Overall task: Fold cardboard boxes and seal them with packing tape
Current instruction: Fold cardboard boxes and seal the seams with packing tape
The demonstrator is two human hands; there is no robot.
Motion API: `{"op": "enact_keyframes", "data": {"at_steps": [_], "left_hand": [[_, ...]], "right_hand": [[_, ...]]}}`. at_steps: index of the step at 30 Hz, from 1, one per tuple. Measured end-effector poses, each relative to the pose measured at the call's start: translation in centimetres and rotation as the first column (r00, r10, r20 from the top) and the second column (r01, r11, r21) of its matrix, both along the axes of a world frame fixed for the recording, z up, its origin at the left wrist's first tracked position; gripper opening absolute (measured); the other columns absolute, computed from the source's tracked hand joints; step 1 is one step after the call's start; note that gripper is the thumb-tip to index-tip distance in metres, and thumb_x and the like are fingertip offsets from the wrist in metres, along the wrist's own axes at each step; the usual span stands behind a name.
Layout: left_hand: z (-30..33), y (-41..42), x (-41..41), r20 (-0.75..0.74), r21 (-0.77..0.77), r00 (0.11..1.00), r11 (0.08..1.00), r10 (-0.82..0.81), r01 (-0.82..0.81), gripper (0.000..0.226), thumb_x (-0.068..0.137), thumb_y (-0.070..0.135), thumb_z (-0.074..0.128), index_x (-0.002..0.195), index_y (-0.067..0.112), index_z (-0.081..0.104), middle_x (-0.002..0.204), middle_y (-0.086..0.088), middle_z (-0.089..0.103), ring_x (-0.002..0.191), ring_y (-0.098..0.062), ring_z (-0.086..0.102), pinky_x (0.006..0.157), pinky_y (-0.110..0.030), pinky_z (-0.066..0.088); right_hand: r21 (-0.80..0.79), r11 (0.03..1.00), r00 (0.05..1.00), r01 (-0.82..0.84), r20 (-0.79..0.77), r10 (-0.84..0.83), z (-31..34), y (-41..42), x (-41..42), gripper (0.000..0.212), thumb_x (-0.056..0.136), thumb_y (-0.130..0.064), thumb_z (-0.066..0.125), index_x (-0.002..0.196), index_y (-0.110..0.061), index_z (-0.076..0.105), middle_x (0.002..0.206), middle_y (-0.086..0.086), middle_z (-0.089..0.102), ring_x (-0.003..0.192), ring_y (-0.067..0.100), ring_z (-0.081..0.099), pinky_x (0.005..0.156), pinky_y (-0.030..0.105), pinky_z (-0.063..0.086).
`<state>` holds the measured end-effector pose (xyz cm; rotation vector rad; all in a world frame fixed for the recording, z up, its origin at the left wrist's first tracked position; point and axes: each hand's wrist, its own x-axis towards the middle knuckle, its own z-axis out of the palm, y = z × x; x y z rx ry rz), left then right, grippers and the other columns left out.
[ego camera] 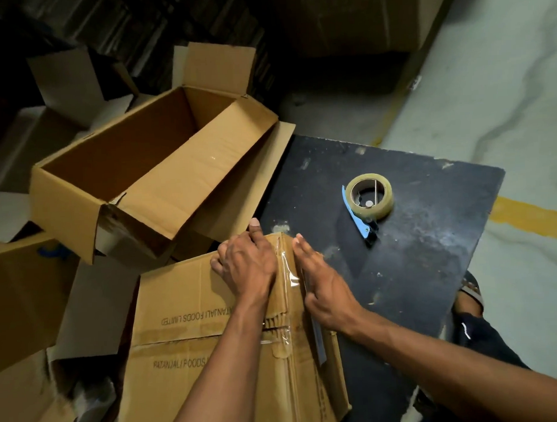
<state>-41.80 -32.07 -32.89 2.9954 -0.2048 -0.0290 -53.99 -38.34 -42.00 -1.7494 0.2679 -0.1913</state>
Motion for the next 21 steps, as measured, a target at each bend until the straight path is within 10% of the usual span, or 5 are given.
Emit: {"op": "enact_keyframes", "data": {"at_steps": [3, 8, 11, 15, 21], "left_hand": [[0.1, 0.0, -0.3, 0.017, -0.023, 1.000, 1.000, 0.008, -0.008, 0.067, 0.110, 0.052, 0.017, 0.118, 0.012, 0.070, 0.133, -0.007, 0.064, 0.140, -0.023, 0.040, 0.123, -0.050, 0.012], [-0.1, 0.3, 0.0, 0.031, -0.039, 0.999, 0.999, -0.009, 0.011, 0.060, 0.111, 0.048, 0.022, 0.114, 0.011, 0.069, 0.128, -0.008, 0.064, 0.137, -0.024, 0.043, 0.122, -0.051, 0.014], [-0.3, 0.3, 0.0, 0.036, -0.039, 0.999, 0.999, -0.008, 0.009, 0.060, 0.111, 0.049, 0.022, 0.113, 0.012, 0.069, 0.128, -0.007, 0.065, 0.137, -0.024, 0.044, 0.122, -0.052, 0.015], [-0.5, 0.4, 0.2, 0.044, -0.048, 0.999, 0.999, -0.012, 0.014, 0.061, 0.111, 0.049, 0.021, 0.116, 0.014, 0.070, 0.130, -0.004, 0.064, 0.139, -0.022, 0.041, 0.123, -0.051, 0.013], [-0.8, 0.4, 0.5, 0.048, -0.037, 0.999, 0.999, -0.006, 0.008, 0.059, 0.111, 0.049, 0.022, 0.118, 0.016, 0.070, 0.132, -0.002, 0.064, 0.138, -0.022, 0.041, 0.123, -0.051, 0.013]], "right_hand": [[-0.065, 0.993, 0.995, 0.097, -0.005, -0.098, -0.3, 0.4, -2.0, 0.082, 0.080, -0.007, 0.047, 0.157, -0.034, 0.039, 0.169, -0.012, 0.022, 0.147, 0.013, 0.039, 0.112, 0.039, 0.046], [0.268, 0.937, 0.974, 0.225, -0.056, -0.217, 2.8, -3.0, -0.3, 0.031, 0.099, -0.036, 0.064, 0.129, -0.036, 0.067, 0.131, -0.020, 0.066, 0.122, -0.004, 0.059, 0.105, 0.037, 0.053], [0.342, 0.930, 0.991, 0.130, -0.038, -0.125, 4.7, -5.1, 3.2, 0.041, 0.090, -0.060, 0.069, 0.118, -0.030, 0.074, 0.115, -0.015, 0.074, 0.113, -0.002, 0.066, 0.102, 0.034, 0.053], [0.386, 0.922, 0.998, -0.025, -0.037, 0.042, 4.2, -7.0, 6.3, 0.029, 0.091, -0.047, 0.074, 0.091, -0.020, 0.082, 0.086, -0.005, 0.078, 0.085, 0.005, 0.071, 0.087, 0.031, 0.056], [0.480, 0.865, 0.987, -0.150, 0.024, 0.158, 0.8, -8.4, 7.3, 0.035, 0.088, -0.027, 0.077, 0.114, -0.004, 0.077, 0.109, 0.005, 0.078, 0.111, 0.021, 0.072, 0.102, 0.037, 0.056]]}}
